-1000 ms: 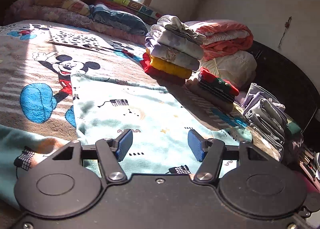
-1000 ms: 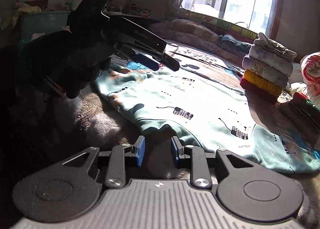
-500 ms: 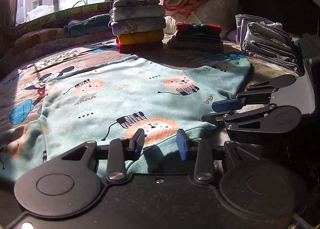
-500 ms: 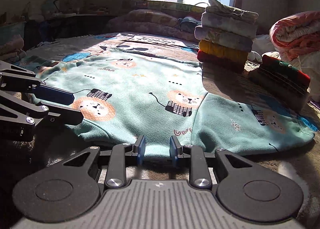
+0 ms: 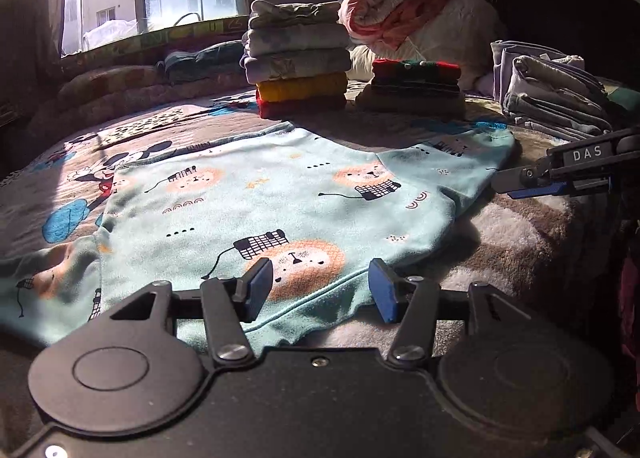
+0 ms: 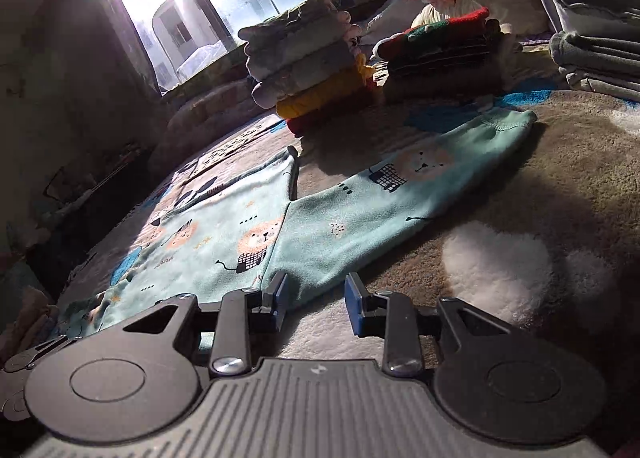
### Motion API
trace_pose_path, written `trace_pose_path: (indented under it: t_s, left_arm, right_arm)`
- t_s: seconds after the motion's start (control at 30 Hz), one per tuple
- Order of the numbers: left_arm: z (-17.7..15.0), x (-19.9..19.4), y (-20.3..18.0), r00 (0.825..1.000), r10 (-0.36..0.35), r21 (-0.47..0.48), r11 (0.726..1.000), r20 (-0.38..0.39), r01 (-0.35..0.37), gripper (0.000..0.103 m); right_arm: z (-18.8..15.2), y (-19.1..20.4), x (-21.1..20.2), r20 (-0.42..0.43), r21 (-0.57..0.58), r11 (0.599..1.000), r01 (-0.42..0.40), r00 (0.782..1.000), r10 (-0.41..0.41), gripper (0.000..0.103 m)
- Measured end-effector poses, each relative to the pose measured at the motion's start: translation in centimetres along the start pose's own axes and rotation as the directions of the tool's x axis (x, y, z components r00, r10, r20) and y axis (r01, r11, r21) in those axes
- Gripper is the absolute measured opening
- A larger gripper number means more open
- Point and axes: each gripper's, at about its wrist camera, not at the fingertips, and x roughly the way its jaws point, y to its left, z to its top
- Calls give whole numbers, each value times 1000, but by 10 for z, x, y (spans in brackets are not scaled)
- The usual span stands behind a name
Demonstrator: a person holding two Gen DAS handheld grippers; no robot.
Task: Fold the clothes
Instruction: 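Move both grippers over the mint-green lion-print pants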
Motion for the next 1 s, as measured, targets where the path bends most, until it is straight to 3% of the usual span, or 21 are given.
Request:
trace_pose_path:
  t_s: [0.13, 0.27, 0.33, 0.4, 0.5, 0.6, 0.67, 0.73, 0.8, 0.87, 1.0]
  left_arm:
    - [20, 11, -22, 999, -39, -47, 998, 13, 40, 51]
    - [34, 32, -49, 999, -45, -48, 998, 15, 46, 50]
    - [42, 45, -58, 1000, -18, -79, 997, 22, 20, 44]
    - [49, 58, -61, 999, 54, -103, 993, 3, -53, 39]
    - [57, 72, -63, 998, 68, -119, 990, -17, -70, 35]
    - [54, 77, -68, 998, 62, -88, 994, -19, -64, 35]
    - [44, 89, -74, 995, 35, -60, 997, -95, -41, 35]
    - [29, 99, -85, 988, 42, 3, 999, -151, -42, 35]
    - [22, 96, -89, 991, 54, 36, 998, -126, -50, 35]
    - [23, 96, -91, 990, 57, 52, 997, -133, -50, 35]
    - [24, 96, -90, 990, 38, 80, 996, -136, -28, 35]
  right_arm:
    - [6, -44, -5, 14, 193, 981, -7, 1000, 5, 38]
    - [3, -80, -4, 28, 384, 922, -34, 999, 26, 38]
    - [1, -94, -3, 32, 448, 893, -50, 999, 39, 38]
    - [1, -100, 0, 31, 466, 883, -52, 999, 43, 38]
    - [5, -93, 8, 32, 406, 912, -64, 998, 56, 41]
    - [20, -62, 22, 51, 228, 964, -135, 991, 127, 40]
    - [29, -39, 31, 67, 95, 981, -169, 984, 164, 40]
    - [36, -19, 52, 22, -55, 991, -124, 992, 125, 36]
    - [31, -14, 79, -72, -204, 979, -2, 997, -13, 35]
    - [29, -25, 87, -96, -227, 974, 23, 994, -46, 12]
    - [36, -35, 89, -91, -251, 967, 44, 994, -69, 0]
